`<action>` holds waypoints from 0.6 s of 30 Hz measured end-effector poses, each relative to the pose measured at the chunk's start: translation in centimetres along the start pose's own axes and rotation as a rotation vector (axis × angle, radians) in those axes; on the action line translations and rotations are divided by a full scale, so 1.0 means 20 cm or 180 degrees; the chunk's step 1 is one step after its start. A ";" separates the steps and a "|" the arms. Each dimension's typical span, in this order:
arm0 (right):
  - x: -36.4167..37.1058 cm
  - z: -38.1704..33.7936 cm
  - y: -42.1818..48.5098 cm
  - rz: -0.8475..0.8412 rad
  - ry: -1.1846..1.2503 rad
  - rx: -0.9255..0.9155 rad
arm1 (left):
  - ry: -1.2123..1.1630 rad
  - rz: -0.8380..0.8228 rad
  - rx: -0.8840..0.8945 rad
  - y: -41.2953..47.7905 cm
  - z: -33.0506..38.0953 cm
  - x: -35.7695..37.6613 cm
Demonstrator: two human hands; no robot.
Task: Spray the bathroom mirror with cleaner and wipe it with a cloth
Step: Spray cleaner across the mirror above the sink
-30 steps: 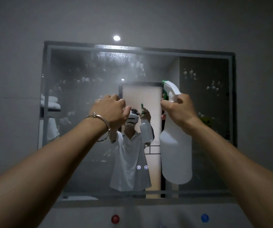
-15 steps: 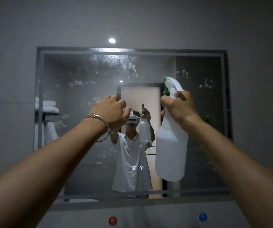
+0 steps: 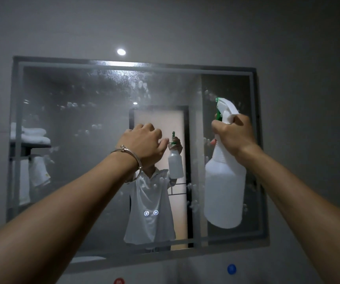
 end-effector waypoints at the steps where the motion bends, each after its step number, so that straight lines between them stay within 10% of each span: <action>1: -0.03 0.00 0.01 0.0039 -0.0065 -0.0033 | -0.0016 0.0015 0.0022 0.01 0.02 0.01; 18: -0.36 0.11 0.06 -0.0079 -0.0559 0.0326 | -0.0277 0.0149 0.0260 0.14 0.29 0.07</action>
Point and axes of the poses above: each hand's wrist, its own y-axis towards the middle knuckle, its own x-axis out of the palm, z = x × y, the point moved 1 cm from there along y, towards the middle knuckle, and after that the axes turned 2 degrees about -y, right-handed, at the moved point
